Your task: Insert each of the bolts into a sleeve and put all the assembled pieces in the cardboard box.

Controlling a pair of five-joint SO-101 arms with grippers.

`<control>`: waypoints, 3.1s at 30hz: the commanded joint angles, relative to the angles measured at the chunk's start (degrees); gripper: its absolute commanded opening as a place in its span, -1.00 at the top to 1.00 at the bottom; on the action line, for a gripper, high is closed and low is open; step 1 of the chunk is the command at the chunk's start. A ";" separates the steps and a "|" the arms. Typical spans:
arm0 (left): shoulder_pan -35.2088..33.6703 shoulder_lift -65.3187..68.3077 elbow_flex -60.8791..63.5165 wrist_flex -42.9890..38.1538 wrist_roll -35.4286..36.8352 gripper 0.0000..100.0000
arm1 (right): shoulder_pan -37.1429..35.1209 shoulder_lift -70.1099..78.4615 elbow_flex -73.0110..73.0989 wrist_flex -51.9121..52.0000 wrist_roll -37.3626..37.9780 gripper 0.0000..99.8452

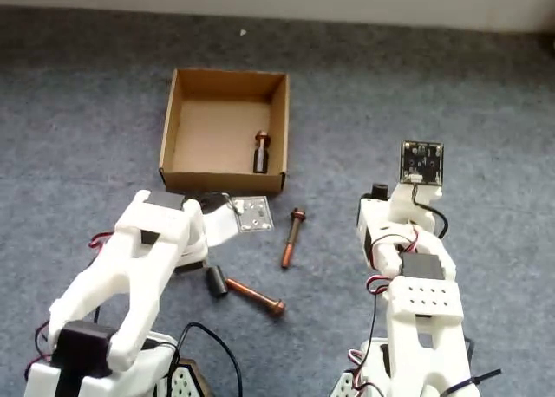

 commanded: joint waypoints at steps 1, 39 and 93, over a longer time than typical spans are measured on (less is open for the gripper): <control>0.66 -10.77 -1.27 2.02 5.01 0.99 | 0.31 -1.80 -0.84 -1.36 0.53 0.98; 3.03 -64.75 5.93 -6.33 58.55 0.99 | -12.44 -48.22 14.29 11.82 0.44 0.99; 23.69 -88.92 14.73 -18.02 72.09 0.99 | -45.93 -55.16 19.56 1.98 9.32 0.99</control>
